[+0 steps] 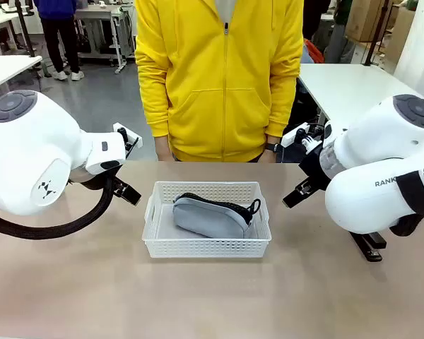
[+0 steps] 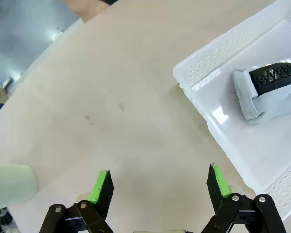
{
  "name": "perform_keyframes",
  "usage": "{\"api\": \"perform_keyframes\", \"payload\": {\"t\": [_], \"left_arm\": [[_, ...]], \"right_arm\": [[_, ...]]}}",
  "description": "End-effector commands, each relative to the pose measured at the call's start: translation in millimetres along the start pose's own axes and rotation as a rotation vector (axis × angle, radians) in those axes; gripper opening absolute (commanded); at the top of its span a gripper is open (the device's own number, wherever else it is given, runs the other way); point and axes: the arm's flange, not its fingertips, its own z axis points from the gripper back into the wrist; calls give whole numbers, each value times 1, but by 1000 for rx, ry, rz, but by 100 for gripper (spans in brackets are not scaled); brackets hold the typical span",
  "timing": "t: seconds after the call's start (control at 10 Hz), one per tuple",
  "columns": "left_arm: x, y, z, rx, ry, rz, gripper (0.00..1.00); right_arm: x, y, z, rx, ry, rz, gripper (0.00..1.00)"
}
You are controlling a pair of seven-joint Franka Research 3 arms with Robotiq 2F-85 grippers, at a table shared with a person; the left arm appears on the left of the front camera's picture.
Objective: Efficiently arrange items inside the basket to fit them all.
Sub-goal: Pick up the Digital clock and place it inside the Organizing basket.
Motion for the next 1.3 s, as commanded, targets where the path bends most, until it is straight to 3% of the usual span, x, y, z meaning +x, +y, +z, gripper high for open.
{"api": "perform_keyframes", "payload": {"t": [0.0,1.2], "left_arm": [[0,0,0,0,0,0,100],[0,0,0,0,0,0,100]], "right_arm": [[0,0,0,0,0,0,100],[0,0,0,0,0,0,100]]}}
